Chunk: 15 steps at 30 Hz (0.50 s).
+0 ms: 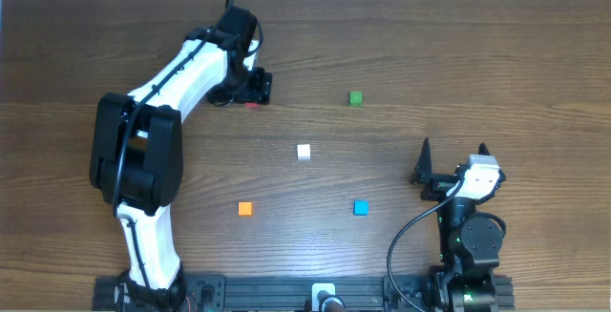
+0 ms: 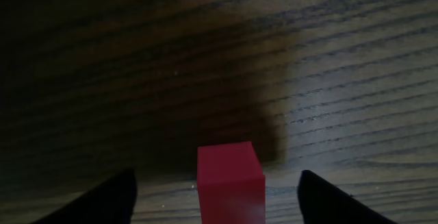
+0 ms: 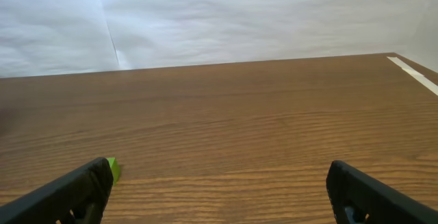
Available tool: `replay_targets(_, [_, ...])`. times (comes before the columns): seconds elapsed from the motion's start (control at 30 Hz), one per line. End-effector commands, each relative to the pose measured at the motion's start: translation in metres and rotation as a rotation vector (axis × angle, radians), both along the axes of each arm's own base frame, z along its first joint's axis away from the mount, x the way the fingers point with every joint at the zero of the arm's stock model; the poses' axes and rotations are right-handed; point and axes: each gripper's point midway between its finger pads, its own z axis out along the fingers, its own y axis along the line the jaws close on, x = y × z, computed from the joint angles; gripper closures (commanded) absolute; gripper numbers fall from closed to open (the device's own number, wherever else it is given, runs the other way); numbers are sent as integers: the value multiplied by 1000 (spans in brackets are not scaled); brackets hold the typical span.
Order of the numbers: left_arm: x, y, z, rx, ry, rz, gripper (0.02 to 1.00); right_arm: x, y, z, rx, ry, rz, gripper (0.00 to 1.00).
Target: Stack Cubes
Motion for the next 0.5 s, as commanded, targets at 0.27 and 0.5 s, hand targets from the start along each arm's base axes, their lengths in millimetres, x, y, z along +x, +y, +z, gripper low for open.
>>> replay_targets(0.27, [1, -4, -4, 8, 7, 26, 435, 0, 0, -3, -1, 3, 2, 9])
replay_targets(0.5, [1, -3, -4, 8, 9, 27, 560, 0, 0, -3, -1, 3, 3, 9])
